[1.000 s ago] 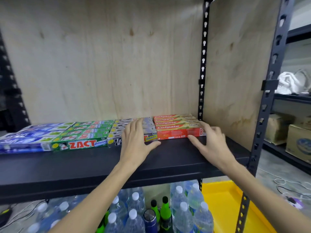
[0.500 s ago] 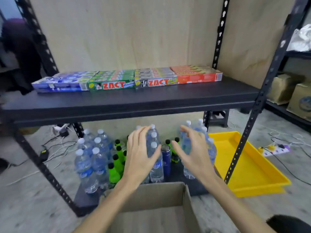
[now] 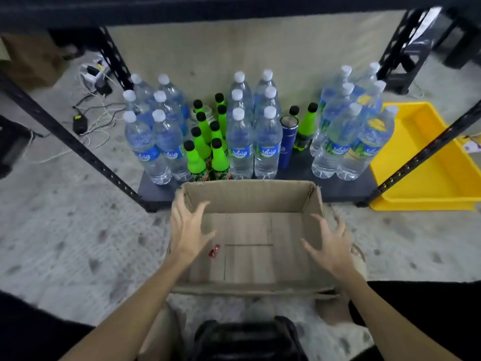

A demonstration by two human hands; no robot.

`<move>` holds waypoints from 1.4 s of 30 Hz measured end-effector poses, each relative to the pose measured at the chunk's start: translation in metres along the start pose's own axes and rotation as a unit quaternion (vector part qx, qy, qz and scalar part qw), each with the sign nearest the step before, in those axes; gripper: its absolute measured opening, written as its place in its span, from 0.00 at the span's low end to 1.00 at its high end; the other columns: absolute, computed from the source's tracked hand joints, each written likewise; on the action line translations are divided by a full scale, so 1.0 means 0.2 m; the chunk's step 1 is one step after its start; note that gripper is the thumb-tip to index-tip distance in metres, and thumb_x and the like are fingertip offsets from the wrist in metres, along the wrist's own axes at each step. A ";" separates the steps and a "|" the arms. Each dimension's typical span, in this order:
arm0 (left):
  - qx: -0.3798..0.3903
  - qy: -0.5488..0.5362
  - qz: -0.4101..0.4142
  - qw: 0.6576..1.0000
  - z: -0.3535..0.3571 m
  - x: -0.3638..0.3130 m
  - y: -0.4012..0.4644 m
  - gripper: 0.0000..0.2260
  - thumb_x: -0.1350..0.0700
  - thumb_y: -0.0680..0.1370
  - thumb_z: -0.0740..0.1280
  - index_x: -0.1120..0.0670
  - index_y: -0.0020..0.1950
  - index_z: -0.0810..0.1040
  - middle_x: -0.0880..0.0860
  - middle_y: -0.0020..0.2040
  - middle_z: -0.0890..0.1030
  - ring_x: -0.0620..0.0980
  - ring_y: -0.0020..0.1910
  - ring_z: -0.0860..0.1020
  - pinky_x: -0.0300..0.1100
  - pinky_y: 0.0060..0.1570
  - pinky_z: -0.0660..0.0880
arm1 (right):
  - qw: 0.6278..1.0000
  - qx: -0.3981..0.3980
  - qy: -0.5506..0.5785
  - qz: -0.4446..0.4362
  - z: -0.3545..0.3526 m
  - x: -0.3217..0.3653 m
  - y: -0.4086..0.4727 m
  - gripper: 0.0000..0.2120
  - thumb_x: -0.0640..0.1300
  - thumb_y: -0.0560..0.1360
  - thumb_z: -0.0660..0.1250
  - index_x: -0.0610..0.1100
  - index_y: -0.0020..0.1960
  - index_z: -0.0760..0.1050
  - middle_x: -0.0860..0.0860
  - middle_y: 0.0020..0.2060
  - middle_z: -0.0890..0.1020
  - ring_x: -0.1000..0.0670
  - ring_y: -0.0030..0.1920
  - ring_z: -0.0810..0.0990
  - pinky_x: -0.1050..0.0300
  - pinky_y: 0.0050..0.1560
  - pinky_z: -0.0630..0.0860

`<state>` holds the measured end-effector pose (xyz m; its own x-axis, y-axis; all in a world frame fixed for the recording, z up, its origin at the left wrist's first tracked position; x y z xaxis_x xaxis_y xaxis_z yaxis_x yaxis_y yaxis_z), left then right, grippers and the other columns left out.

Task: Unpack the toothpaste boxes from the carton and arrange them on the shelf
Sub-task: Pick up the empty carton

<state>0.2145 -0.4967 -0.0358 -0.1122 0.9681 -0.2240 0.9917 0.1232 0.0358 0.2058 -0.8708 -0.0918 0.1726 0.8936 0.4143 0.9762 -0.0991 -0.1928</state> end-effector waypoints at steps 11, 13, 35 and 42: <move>0.210 -0.075 -0.163 0.961 0.37 0.46 -0.09 0.42 0.46 0.71 0.78 0.51 0.78 0.61 0.62 0.71 0.71 0.65 0.64 0.75 0.54 0.59 0.74 | 0.991 0.120 0.004 0.064 0.16 -0.05 0.07 0.39 0.53 0.76 0.71 0.46 0.80 0.56 0.38 0.71 0.67 0.34 0.65 0.74 0.43 0.59 0.74; 0.200 -0.077 -0.152 0.965 0.36 0.44 -0.06 0.39 0.50 0.73 0.77 0.54 0.78 0.62 0.64 0.67 0.73 0.66 0.60 0.77 0.53 0.56 0.76 | 0.990 0.125 -0.002 0.061 0.15 -0.02 0.06 0.40 0.52 0.76 0.72 0.45 0.80 0.54 0.38 0.71 0.67 0.34 0.66 0.73 0.42 0.59 0.73; 0.259 -0.066 -0.209 0.940 -0.23 1.39 -0.35 0.61 0.34 0.60 0.79 0.56 0.82 0.53 0.60 0.78 0.63 0.61 0.75 0.65 0.53 0.71 0.66 | 0.964 0.217 -0.036 -0.151 0.51 1.04 -0.09 0.51 0.55 0.71 0.77 0.40 0.81 0.50 0.35 0.66 0.72 0.35 0.59 0.77 0.45 0.59 0.76; 0.271 -0.021 -0.226 0.935 -0.39 2.05 -0.27 0.55 0.42 0.66 0.81 0.58 0.82 0.53 0.61 0.78 0.65 0.60 0.75 0.67 0.50 0.71 0.66 | 0.956 0.224 -0.051 -0.182 0.83 1.56 -0.16 0.55 0.55 0.70 0.78 0.38 0.81 0.47 0.31 0.70 0.65 0.35 0.66 0.70 0.50 0.60 0.71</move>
<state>0.1107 -0.0896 -0.0531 -0.5371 0.8325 -0.1358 0.7301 0.3782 -0.5692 0.2064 -0.5154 -0.1046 -0.2043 0.8733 0.4423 0.8111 0.4040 -0.4229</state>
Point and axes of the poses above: each hand's wrist, its own y-axis towards the middle knuckle, its own z-axis out of the palm, x = y × z, the point moved 9 cm from there along y, towards the middle knuckle
